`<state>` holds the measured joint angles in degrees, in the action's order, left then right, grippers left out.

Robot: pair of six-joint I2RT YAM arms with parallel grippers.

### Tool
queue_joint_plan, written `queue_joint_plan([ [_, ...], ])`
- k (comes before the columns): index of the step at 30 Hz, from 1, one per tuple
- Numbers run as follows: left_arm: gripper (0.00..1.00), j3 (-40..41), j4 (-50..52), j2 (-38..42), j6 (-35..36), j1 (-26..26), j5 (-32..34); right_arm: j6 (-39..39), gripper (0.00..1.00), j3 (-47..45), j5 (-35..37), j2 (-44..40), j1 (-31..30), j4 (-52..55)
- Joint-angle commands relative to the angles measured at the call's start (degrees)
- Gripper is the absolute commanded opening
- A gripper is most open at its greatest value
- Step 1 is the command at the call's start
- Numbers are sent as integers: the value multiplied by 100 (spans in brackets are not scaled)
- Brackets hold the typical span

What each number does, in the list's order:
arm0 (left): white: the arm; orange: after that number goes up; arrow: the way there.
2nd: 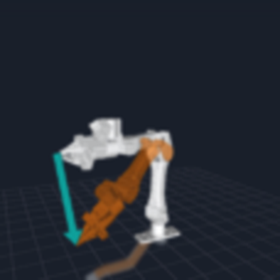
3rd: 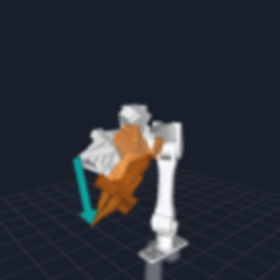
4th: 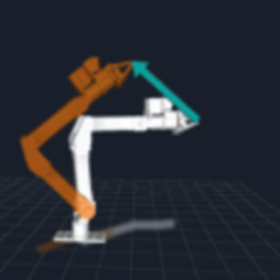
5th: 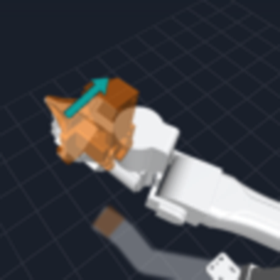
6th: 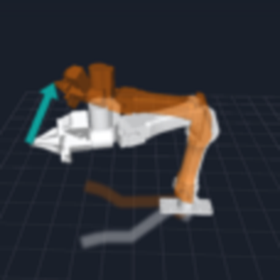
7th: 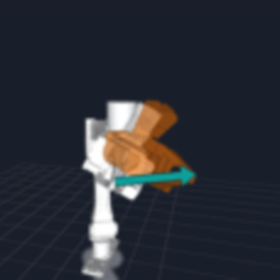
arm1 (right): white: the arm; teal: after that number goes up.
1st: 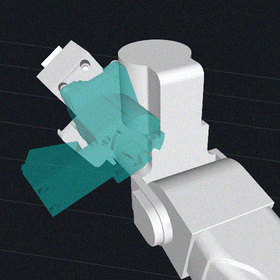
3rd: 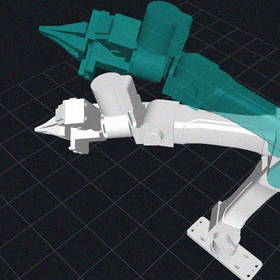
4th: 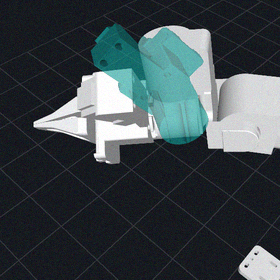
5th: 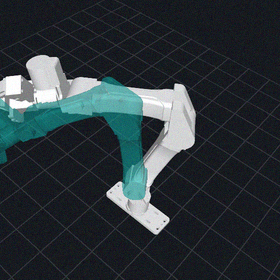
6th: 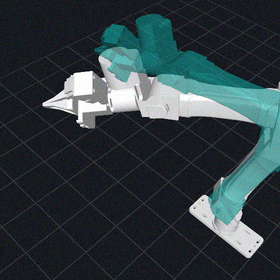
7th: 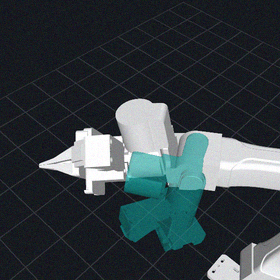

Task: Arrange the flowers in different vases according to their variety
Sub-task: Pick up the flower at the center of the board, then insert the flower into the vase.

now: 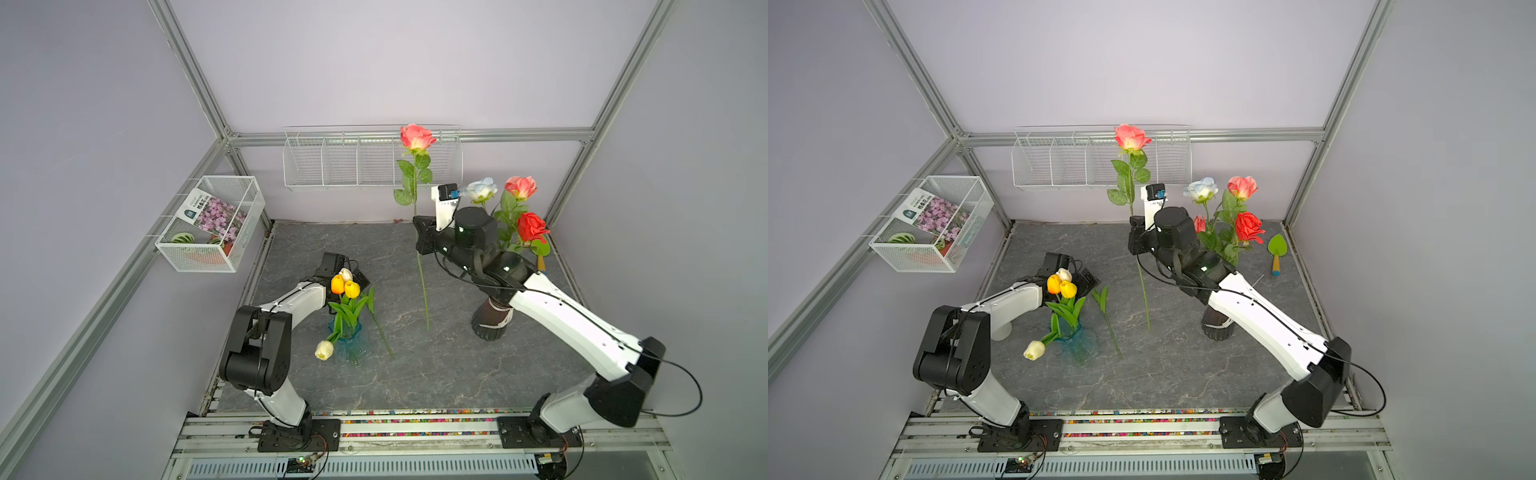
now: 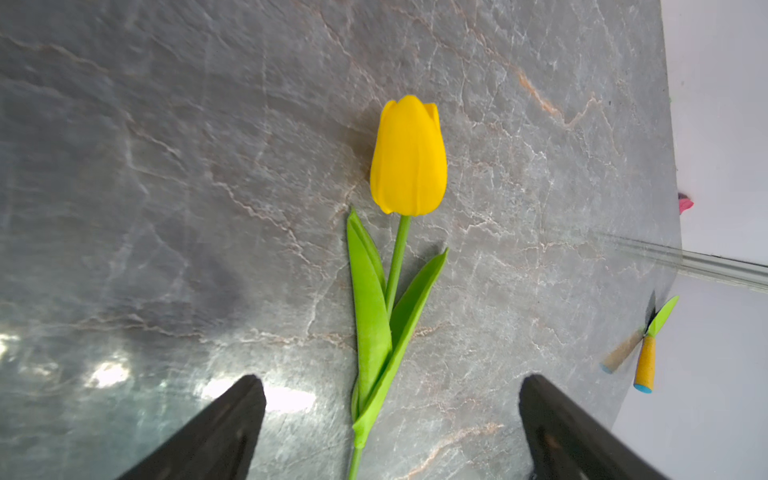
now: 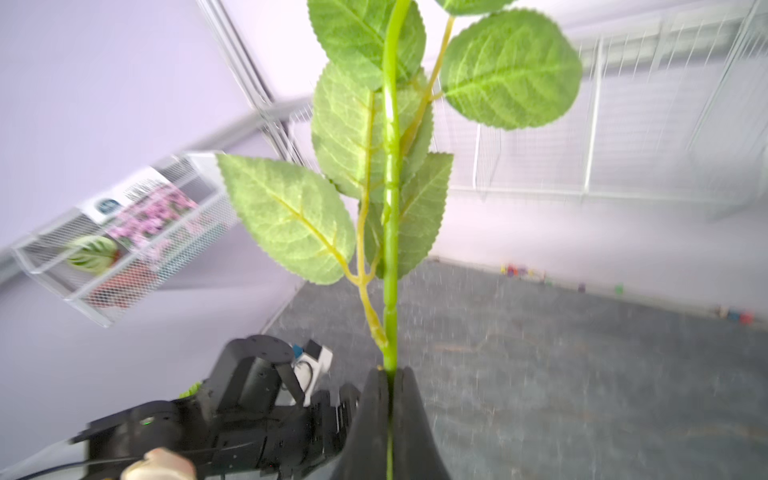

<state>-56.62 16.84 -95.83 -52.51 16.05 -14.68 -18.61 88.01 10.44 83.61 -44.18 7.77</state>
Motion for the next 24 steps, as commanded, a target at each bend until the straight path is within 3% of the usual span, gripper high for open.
queue_joint_plan([
  [1,100,70,-118,-10,130,30,-172,962,0,-461,131,-549,-27,-912],
  [12,99,-104,-89,-346,60,242,-443,2787,0,-1171,964,-2061,-20,-1397],
  [24,91,-70,39,-432,4,537,-365,4292,0,-2081,1963,-3213,34,-2267],
])
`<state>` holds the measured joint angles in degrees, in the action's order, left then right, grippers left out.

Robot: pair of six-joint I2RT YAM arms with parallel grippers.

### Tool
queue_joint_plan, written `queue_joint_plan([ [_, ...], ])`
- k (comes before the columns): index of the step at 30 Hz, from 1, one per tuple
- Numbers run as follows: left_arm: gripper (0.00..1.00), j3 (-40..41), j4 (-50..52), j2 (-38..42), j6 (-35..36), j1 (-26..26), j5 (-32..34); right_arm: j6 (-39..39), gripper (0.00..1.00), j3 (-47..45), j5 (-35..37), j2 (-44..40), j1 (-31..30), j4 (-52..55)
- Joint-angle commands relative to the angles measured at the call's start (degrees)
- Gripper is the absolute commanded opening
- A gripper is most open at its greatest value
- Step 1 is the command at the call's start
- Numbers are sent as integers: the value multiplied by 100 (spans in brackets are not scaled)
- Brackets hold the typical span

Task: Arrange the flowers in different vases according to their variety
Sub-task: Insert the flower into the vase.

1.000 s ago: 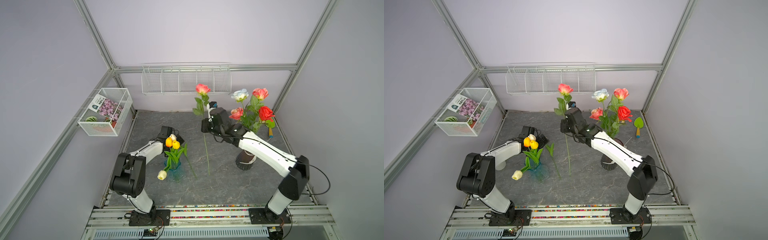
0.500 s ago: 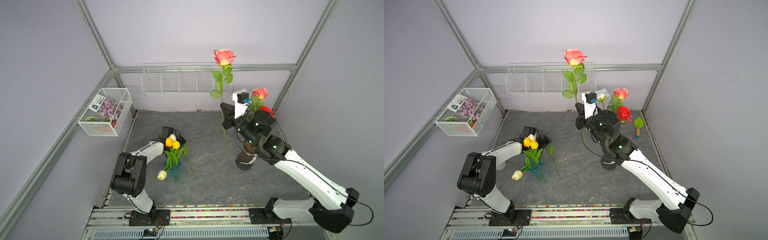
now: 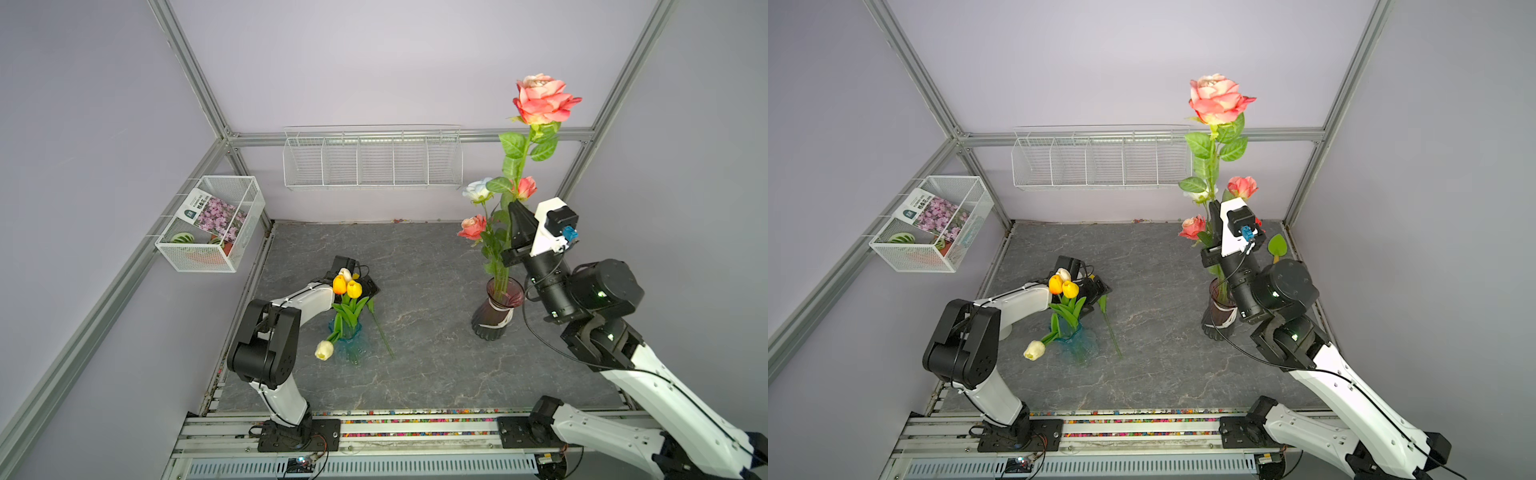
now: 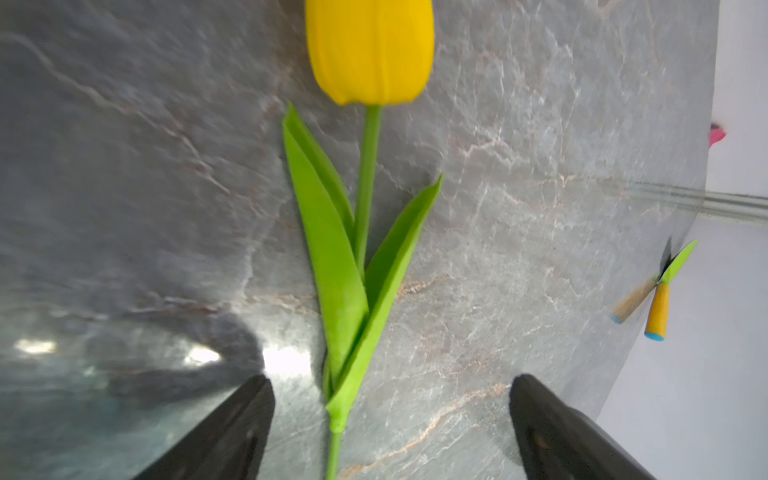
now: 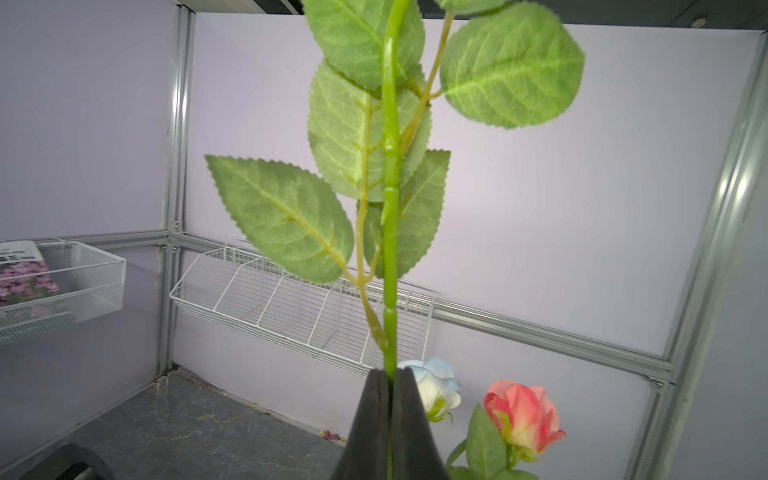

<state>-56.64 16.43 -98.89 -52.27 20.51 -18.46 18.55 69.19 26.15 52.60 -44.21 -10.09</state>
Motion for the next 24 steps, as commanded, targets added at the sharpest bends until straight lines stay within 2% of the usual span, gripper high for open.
queue_joint_plan([
  [1,90,-51,76,-146,-28,110,32,606,0,-270,466,-149,47,-572],
  [8,84,34,-26,-288,-100,246,16,563,0,-787,643,-148,183,-1024],
  [11,79,39,-47,-336,-119,303,47,404,0,-1124,661,-158,265,-1265],
  [18,64,-4,-77,-544,-126,331,96,-470,0,-1918,660,-441,496,-1400],
  [24,55,-123,-41,-754,-129,339,175,-1067,0,-2551,681,-933,525,-1272],
])
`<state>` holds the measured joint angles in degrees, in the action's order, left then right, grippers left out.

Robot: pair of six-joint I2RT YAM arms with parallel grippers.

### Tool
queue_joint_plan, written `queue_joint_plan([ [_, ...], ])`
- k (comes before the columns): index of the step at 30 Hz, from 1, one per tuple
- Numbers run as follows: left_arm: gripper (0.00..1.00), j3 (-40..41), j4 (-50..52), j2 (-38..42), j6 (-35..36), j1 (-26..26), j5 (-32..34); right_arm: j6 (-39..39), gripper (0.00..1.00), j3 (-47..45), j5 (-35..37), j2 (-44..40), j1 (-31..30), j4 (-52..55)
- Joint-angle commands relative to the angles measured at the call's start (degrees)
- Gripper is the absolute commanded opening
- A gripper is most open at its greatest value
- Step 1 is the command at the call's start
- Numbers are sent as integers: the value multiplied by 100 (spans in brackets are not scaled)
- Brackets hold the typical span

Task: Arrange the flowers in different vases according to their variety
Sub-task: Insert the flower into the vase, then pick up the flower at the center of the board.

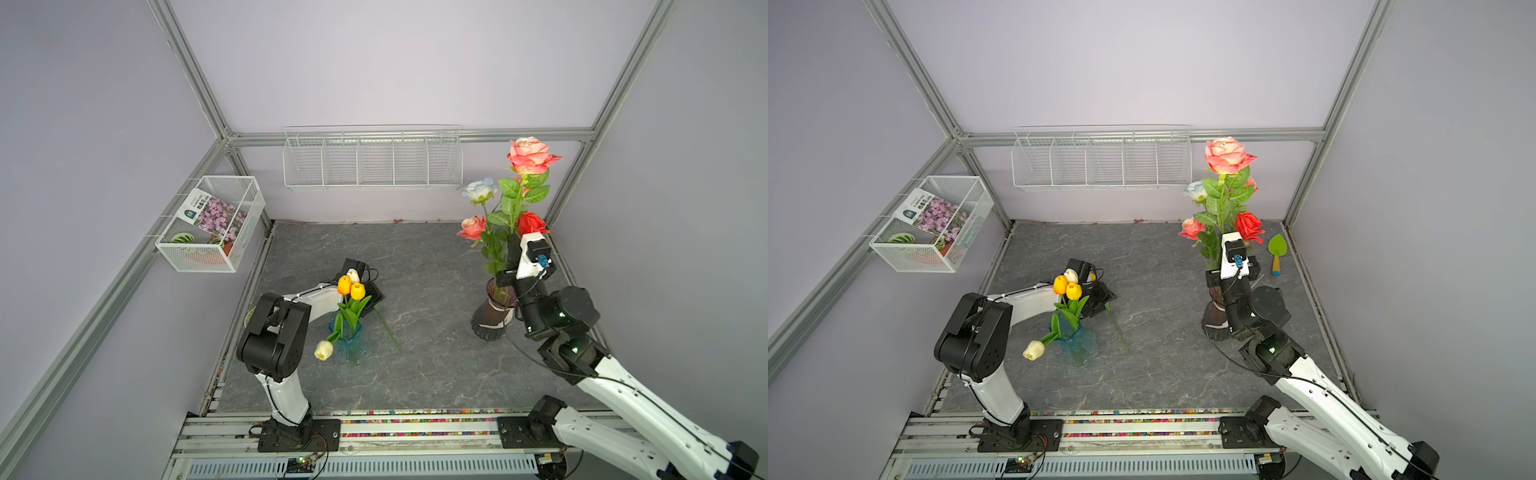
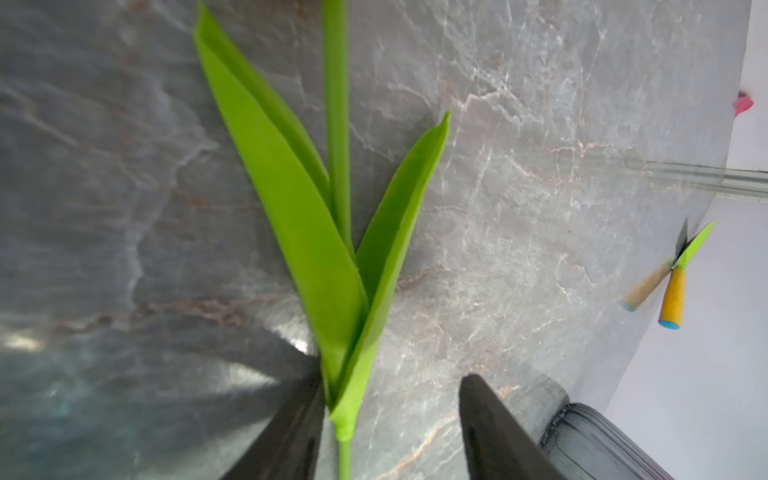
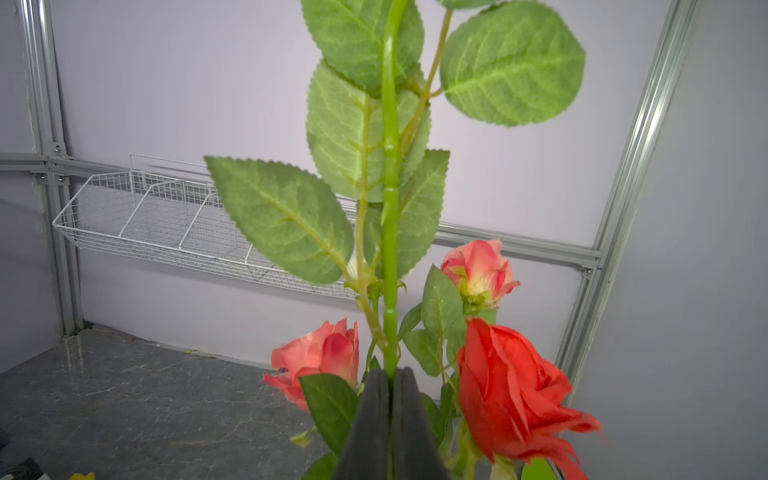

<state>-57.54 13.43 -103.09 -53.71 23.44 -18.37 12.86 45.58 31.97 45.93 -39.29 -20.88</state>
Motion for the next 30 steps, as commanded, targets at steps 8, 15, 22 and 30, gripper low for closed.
queue_joint_plan([
  [8,36,-222,368,-565,29,142,360,-929,0,-472,249,-535,29,478],
  [15,11,-458,621,-802,87,191,791,-1288,31,-501,284,-633,31,1026],
  [22,0,-689,783,-815,245,196,1054,-1546,68,-525,84,-886,35,1403],
  [30,0,-1556,1141,-657,548,183,1439,-2171,99,186,-481,-899,27,2878],
])
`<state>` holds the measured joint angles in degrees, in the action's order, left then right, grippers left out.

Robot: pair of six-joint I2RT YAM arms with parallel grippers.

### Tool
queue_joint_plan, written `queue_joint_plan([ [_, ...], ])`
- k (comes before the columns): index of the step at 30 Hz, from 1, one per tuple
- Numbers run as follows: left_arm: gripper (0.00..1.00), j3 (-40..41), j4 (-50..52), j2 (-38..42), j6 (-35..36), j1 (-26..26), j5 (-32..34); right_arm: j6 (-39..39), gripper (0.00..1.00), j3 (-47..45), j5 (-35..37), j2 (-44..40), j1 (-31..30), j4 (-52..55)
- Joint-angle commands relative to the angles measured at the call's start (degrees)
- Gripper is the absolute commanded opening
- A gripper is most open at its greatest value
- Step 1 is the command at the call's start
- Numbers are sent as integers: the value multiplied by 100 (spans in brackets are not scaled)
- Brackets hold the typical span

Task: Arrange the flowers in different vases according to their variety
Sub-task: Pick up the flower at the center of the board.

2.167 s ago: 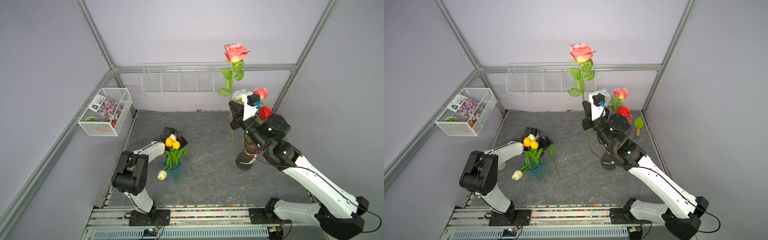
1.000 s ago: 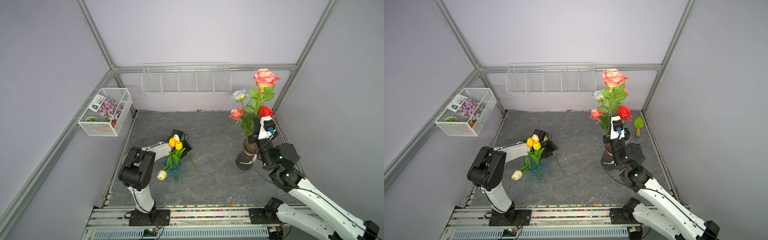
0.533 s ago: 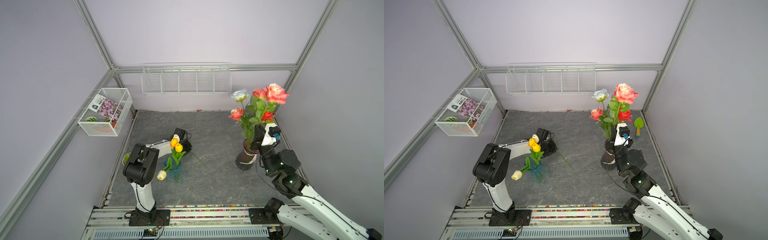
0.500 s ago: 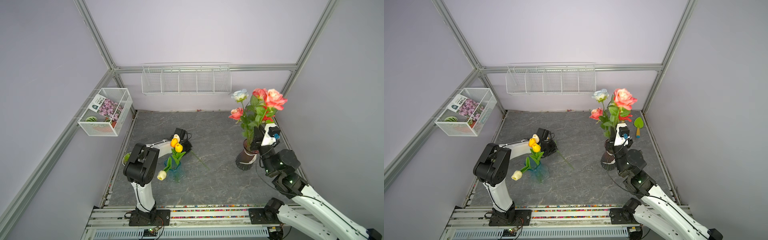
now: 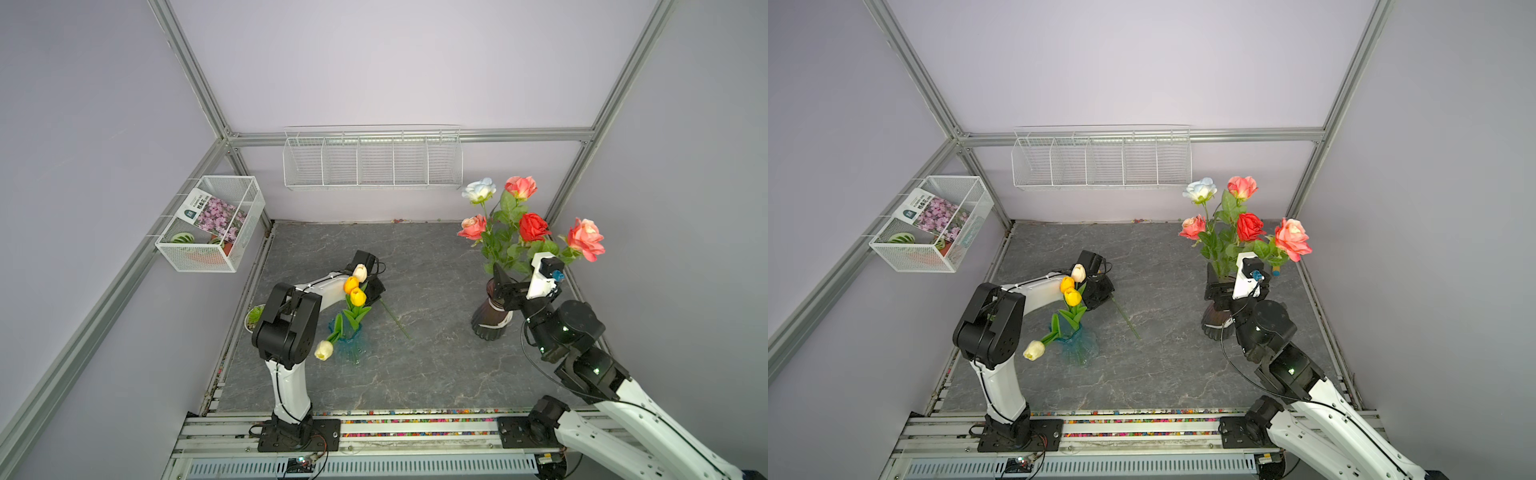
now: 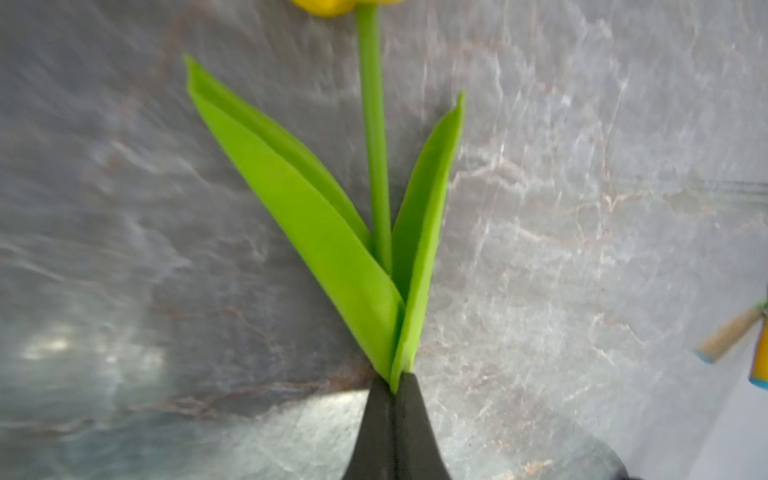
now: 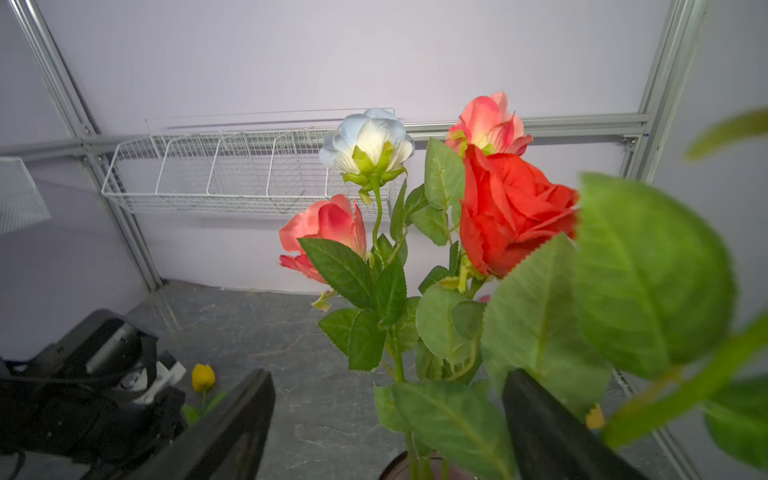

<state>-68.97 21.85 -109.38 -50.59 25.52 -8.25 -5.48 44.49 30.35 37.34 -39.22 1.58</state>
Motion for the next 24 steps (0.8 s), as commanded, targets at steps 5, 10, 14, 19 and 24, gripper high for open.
queue_joint_plan([
  [5,0,-975,443,1,384,-137,601,-648,99,827,-867,224,22,1475],
  [10,0,-1147,203,163,519,-439,584,-929,99,1297,-1339,616,22,2132],
  [14,0,-1394,-52,336,749,-719,590,-1181,99,1413,-1804,794,25,2313],
  [19,0,-1979,22,498,1287,-948,745,-1402,99,1416,-2200,900,22,2403],
  [24,0,-2248,-3,820,1578,-1312,721,-1548,99,1388,-2490,976,27,2434],
])
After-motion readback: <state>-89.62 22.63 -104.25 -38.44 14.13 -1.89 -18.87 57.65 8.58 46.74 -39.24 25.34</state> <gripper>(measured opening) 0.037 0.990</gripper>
